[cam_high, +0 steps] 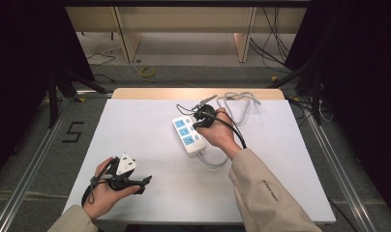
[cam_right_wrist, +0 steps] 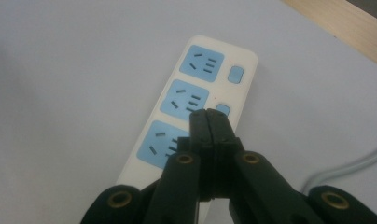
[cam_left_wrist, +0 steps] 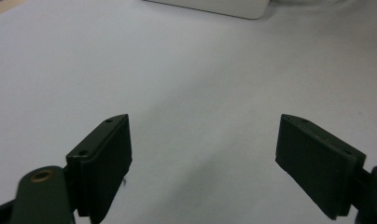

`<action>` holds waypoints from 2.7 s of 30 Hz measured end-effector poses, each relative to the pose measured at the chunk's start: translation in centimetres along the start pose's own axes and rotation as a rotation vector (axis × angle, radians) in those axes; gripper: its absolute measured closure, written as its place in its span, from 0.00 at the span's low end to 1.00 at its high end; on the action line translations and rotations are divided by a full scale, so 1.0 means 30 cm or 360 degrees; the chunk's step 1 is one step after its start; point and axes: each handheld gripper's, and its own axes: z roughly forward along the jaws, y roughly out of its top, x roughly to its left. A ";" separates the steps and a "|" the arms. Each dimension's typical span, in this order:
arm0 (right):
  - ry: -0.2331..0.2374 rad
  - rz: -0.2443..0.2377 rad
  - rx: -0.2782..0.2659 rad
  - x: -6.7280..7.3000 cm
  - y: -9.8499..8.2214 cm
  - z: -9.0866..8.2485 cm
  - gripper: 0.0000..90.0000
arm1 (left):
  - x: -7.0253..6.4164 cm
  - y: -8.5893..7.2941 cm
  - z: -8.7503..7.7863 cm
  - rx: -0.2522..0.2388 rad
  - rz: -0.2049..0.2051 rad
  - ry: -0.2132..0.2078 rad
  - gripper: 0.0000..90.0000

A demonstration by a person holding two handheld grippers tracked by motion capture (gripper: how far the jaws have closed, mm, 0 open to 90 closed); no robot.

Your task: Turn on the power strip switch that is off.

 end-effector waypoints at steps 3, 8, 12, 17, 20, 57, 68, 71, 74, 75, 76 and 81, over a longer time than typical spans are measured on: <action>-0.0002 0.0001 0.0012 -0.002 0.001 0.010 1.00 | 0.000 0.000 0.000 -0.0001 -0.0001 -0.0001 0.20; -0.0002 0.0014 0.0038 -0.006 0.001 0.022 1.00 | -0.001 0.000 0.000 0.0000 0.0001 -0.0002 0.20; -0.0006 0.0023 0.0054 -0.009 0.002 0.031 1.00 | -0.001 0.000 0.000 -0.0001 -0.0001 -0.0002 0.20; -0.0009 0.0041 0.0079 -0.012 0.004 0.040 1.00 | 0.000 0.001 0.000 0.0004 0.0005 -0.0003 0.20; -0.0003 0.0046 0.0097 -0.012 0.006 0.047 1.00 | -0.001 0.001 -0.001 0.0002 0.0007 -0.0004 0.20; -0.0003 0.0089 0.0297 -0.013 0.007 0.107 1.00 | -0.002 0.001 -0.001 0.0004 0.0018 -0.0008 0.21; -0.0008 0.0081 0.0346 -0.013 0.005 0.125 1.00 | -0.001 0.000 -0.001 0.0004 0.0018 -0.0009 0.21; -0.0006 0.0075 0.0358 -0.014 0.005 0.127 1.00 | -0.001 0.000 -0.001 0.0006 0.0019 -0.0010 0.21; -0.0009 0.0074 0.0367 -0.012 0.007 0.127 1.00 | -0.001 0.000 -0.001 0.0006 0.0019 -0.0009 0.21; -0.0007 0.0076 0.0370 -0.011 0.008 0.127 1.00 | -0.001 0.000 -0.001 0.0005 0.0019 -0.0008 0.21; -0.0001 0.0072 0.0371 -0.012 0.008 0.127 1.00 | -0.001 0.000 -0.001 0.0005 0.0018 -0.0009 0.21; -0.0014 0.0075 0.0384 -0.007 0.011 0.129 1.00 | -0.001 0.000 -0.001 0.0006 0.0019 -0.0010 0.21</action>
